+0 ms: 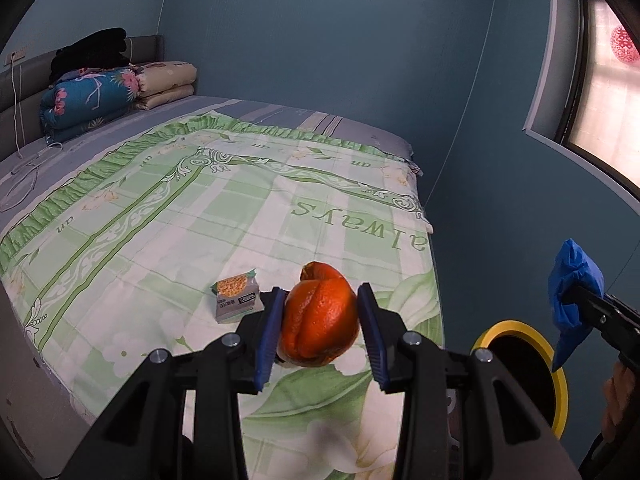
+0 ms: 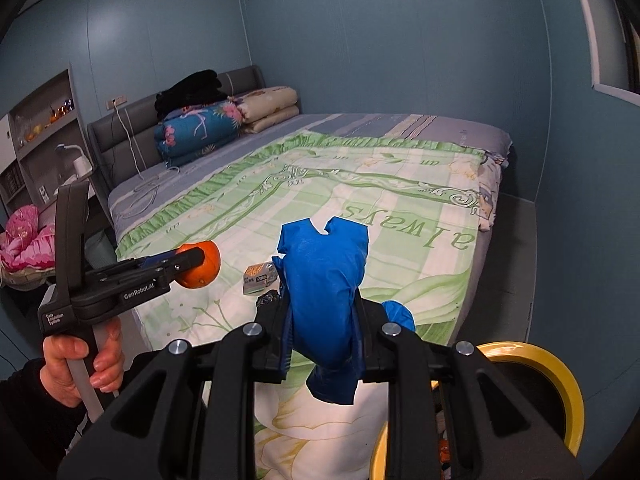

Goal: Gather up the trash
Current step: 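Lift the orange peel and blue glove and carry them over the yellow bin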

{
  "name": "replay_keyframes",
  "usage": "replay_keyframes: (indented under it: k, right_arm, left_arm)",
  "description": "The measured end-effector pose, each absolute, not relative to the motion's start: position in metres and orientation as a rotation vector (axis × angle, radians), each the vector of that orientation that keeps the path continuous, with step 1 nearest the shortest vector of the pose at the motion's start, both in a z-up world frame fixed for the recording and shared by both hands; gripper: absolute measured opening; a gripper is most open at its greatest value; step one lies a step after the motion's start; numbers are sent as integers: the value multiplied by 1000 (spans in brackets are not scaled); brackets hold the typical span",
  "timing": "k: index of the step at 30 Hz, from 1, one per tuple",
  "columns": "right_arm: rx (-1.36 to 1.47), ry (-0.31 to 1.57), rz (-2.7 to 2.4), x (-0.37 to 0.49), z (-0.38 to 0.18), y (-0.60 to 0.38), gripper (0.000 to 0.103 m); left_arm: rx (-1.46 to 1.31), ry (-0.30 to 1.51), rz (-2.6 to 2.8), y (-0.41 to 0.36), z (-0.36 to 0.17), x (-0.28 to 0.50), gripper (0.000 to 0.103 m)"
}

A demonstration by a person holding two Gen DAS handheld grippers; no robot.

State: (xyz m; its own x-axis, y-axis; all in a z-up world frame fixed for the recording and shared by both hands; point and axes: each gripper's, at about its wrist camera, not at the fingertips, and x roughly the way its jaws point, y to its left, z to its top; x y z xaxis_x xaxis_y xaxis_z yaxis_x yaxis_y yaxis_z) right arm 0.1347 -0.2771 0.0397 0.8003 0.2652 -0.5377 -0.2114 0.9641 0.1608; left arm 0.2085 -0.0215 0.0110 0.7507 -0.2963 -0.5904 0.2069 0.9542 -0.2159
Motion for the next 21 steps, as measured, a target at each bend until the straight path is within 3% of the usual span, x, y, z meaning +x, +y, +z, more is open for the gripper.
replay_keyframes:
  k: [21]
  right_arm:
    - [241,495,66,82,51,-361,24]
  left_arm:
    - [-78,685,-487,-122,15,177,37]
